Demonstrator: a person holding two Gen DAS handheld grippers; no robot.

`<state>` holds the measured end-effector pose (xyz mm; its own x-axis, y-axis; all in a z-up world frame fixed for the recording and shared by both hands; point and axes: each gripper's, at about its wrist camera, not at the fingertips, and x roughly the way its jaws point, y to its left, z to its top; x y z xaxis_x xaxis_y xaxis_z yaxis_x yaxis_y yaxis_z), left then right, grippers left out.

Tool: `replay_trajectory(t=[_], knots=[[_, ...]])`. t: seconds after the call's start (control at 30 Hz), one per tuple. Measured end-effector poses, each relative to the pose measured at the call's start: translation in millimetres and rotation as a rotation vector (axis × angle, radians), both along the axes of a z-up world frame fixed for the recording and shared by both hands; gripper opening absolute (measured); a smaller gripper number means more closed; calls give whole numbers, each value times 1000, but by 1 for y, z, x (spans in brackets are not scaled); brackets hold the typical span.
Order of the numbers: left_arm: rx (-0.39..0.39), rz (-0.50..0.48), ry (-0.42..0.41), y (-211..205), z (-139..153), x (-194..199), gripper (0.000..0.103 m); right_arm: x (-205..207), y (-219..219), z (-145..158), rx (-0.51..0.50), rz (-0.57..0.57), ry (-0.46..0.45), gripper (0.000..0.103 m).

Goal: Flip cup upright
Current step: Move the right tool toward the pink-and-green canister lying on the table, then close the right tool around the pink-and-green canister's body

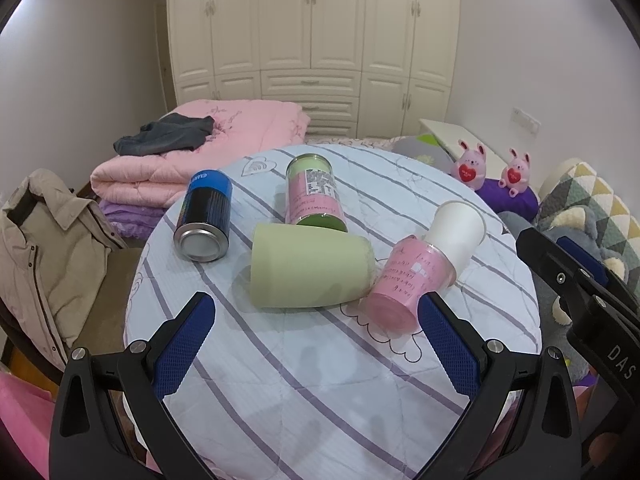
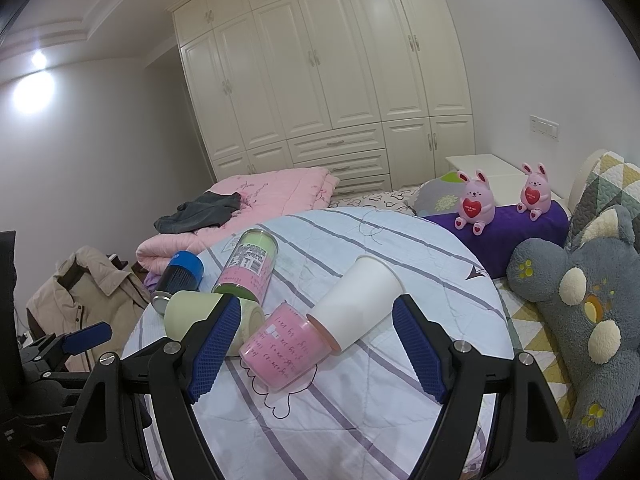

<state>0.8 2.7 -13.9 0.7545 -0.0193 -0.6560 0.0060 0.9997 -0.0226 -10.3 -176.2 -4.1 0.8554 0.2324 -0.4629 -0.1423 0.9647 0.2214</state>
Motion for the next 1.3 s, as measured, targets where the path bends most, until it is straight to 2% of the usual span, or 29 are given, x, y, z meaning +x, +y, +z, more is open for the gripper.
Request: replay_trajectory(t=[0.4,0.7,1.03,1.3], knots=[[-18,9,12,14,-2,2,102,1,4,-4,-7,2,8,80],[-32,24,31,29,-1,12,102,10,8,-6,-26,-3,68,80],[-38,21,44,41,3,30,102,33,22,-6,-31,18,156,80],[-51,40,67,60,4,51,102,66,43,7,-26,60,201,80]])
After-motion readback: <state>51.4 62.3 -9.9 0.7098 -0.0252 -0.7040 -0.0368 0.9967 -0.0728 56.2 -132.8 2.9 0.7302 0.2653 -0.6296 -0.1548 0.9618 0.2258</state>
